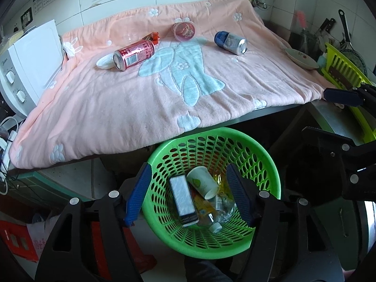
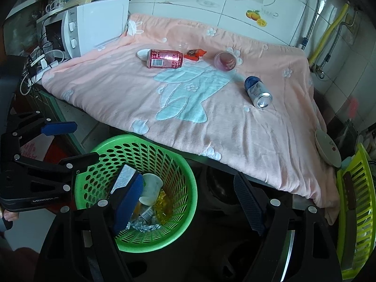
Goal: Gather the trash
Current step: 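Move both tools back over the cans on the blanket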
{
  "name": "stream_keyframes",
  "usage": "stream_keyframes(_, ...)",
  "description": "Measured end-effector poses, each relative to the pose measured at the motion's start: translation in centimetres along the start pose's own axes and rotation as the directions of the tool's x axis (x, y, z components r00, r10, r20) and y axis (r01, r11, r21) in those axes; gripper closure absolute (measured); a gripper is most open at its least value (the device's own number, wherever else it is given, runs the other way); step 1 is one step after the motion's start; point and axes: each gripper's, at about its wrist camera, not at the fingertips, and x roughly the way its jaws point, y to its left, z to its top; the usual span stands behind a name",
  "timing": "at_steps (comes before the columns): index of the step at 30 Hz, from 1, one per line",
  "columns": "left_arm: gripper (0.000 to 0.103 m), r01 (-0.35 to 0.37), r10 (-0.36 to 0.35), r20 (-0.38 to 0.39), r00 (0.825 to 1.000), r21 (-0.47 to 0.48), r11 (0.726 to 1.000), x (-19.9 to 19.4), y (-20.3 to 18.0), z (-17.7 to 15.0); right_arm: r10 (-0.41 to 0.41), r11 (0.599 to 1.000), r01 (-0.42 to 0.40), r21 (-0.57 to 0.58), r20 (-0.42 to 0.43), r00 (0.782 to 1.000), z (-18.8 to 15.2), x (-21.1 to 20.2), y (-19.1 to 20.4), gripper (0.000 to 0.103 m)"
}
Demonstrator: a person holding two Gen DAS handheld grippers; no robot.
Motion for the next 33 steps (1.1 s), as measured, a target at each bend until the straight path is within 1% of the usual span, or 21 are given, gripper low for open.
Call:
stream_keyframes(5, 0.037, -0.015, 0.015, 0.008, 1.0, 0.0, 1.0, 0.0, 0.6, 0.8, -0.006, 1.0, 0.006, 0.013, -0.004, 1.0, 0.6, 0.6, -0.9, 0.026)
stream_keyframes(7, 0.036, -0.026, 0.026, 0.015, 1.0, 0.0, 1.0, 0.0, 1.0, 1.4, -0.007, 1.0, 0.008, 0.023, -0.006, 1.0, 1.0, 1.0, -1.5, 0.026)
stream_keyframes(13, 0.035, -0.053, 0.053, 0.041, 0.998, 0.002, 0.999, 0.1, 2.5, 3.5, -0.017, 0.998, 0.017, 0.054, -0.013, 1.0, 3.2, 2.7, -3.8, 0.026)
stream_keyframes(16, 0.035, -0.071, 0.07, 0.053, 0.996, 0.007, 0.997, 0.3, 3.6, 4.8, -0.024, 0.997, 0.025, 0.071, -0.022, 0.999, 4.7, 4.0, -5.3, 0.026)
stream_keyframes(22, 0.035, -0.103, 0.101, 0.069, 0.992, 0.016, 0.995, 1.3, 6.1, 7.7, -0.068, 0.992, 0.072, 0.1, -0.046, 0.997, 8.3, 7.4, -9.0, 0.026)
stream_keyframes(25, 0.035, -0.119, 0.117, 0.072, 0.991, 0.025, 0.993, 2.2, 7.3, 9.2, -0.098, 0.988, 0.105, 0.111, -0.061, 0.993, 10.4, 9.4, -11.0, 0.026)
stream_keyframes(30, 0.035, -0.14, 0.137, 0.069, 0.988, 0.032, 0.99, 4.1, 9.3, 11.8, -0.114, 0.979, 0.129, 0.16, -0.097, 0.989, 13.5, 12.9, -14.3, 0.026)
stream_keyframes(33, 0.032, -0.156, 0.153, 0.064, 0.986, 0.039, 0.987, 5.4, 10.5, 13.3, -0.126, 0.974, 0.145, 0.176, -0.115, 0.985, 15.1, 14.9, -15.8, 0.026)
